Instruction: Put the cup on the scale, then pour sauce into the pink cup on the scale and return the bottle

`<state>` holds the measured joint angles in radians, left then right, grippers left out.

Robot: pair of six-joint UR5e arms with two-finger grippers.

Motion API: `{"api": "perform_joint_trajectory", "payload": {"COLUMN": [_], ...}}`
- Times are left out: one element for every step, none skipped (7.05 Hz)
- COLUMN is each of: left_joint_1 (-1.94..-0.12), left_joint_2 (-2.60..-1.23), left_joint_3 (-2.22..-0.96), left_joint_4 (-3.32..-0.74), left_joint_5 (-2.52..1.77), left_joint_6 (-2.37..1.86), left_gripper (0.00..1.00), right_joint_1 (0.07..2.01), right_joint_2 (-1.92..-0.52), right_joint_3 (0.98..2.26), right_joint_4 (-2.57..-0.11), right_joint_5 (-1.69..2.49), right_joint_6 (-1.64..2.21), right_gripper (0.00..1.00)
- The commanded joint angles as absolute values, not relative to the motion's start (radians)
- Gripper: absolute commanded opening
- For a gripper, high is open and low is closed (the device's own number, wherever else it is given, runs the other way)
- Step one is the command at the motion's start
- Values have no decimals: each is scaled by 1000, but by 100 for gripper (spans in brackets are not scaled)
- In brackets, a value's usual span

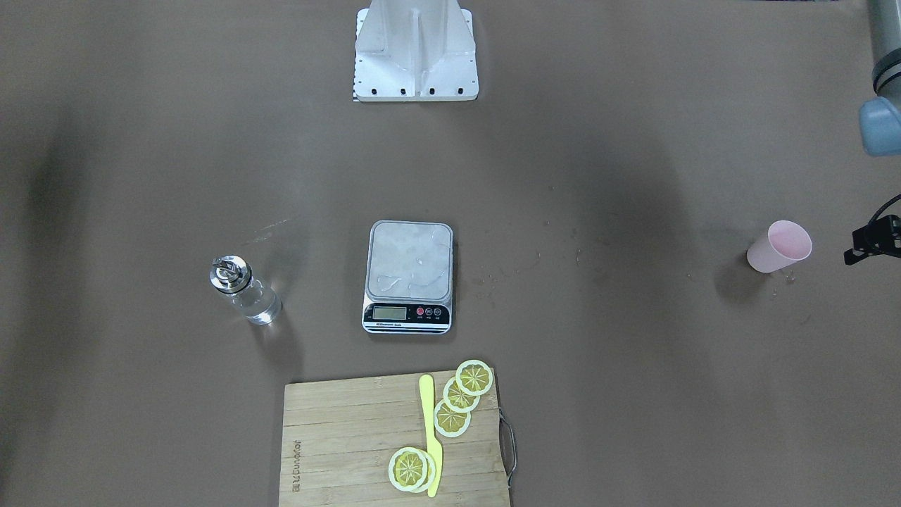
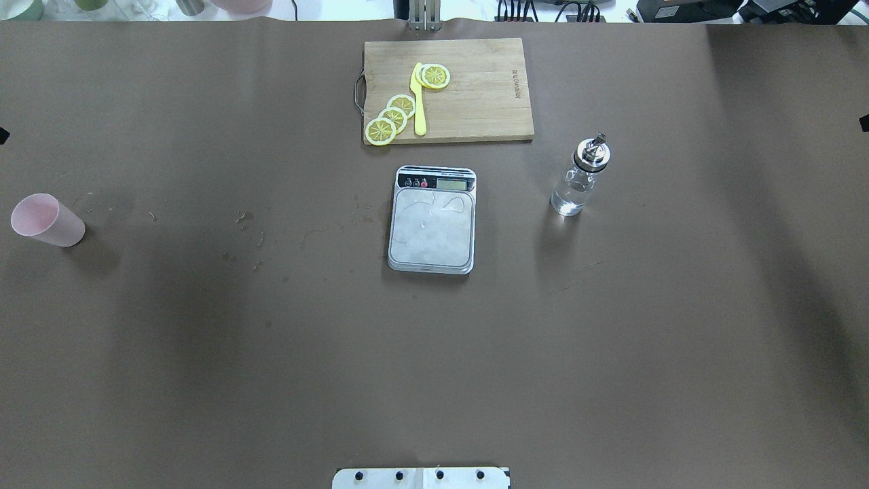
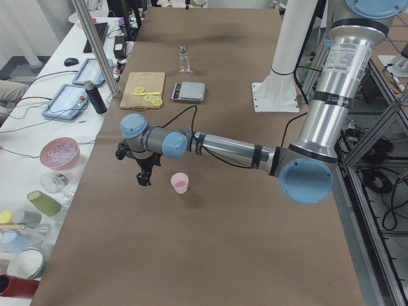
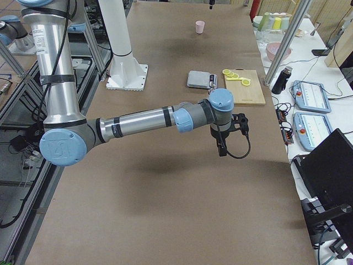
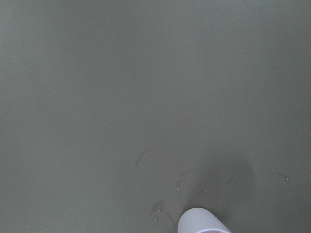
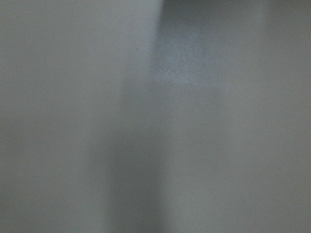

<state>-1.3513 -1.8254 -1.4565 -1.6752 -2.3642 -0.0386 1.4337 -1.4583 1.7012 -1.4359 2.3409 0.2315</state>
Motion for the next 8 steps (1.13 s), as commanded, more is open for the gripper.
{"api": "perform_joint_trajectory", "payload": {"left_joint_1": [-1339, -1336, -1329, -1318, -1313, -1312, -1293, -1249], "left_joint_2": [-1818, -1815, -1800, -1772, -1746, -1723, -1720, -1720], "left_joint_3": [-1427, -1428, -1431, -1431, -1434, -1440, -1440, -1436], "left_joint_4": [-1717, -1718, -1727, -1776, -1810, -1834, -1859, -1914], "left_joint_5": [-2364, -2364, -2364, -2364, -2364, -2368, -2368, -2364], "left_joint_6": [-38, -38, -38, -40, -41, -46, -81, -148], "left_gripper": [97, 97, 97, 97, 97, 97, 97, 97], "right_joint_1": [1433, 1433, 1433, 1433, 1431, 1431, 1431, 1431], "right_joint_2": [-1457, -1460, -1460, -1462, -1460, -1460, -1462, -1463], "right_joint_3": [1701, 1703, 1703, 1703, 1701, 1701, 1701, 1701], "right_joint_4": [-1436, -1436, -1436, -1436, -1436, -1436, -1436, -1436], "right_joint_5": [2339, 2341, 2341, 2341, 2342, 2342, 2344, 2344], "right_joint_6": [230, 232, 232, 232, 232, 232, 232, 233], "right_gripper": [100, 100, 100, 100, 100, 100, 100, 100]}}
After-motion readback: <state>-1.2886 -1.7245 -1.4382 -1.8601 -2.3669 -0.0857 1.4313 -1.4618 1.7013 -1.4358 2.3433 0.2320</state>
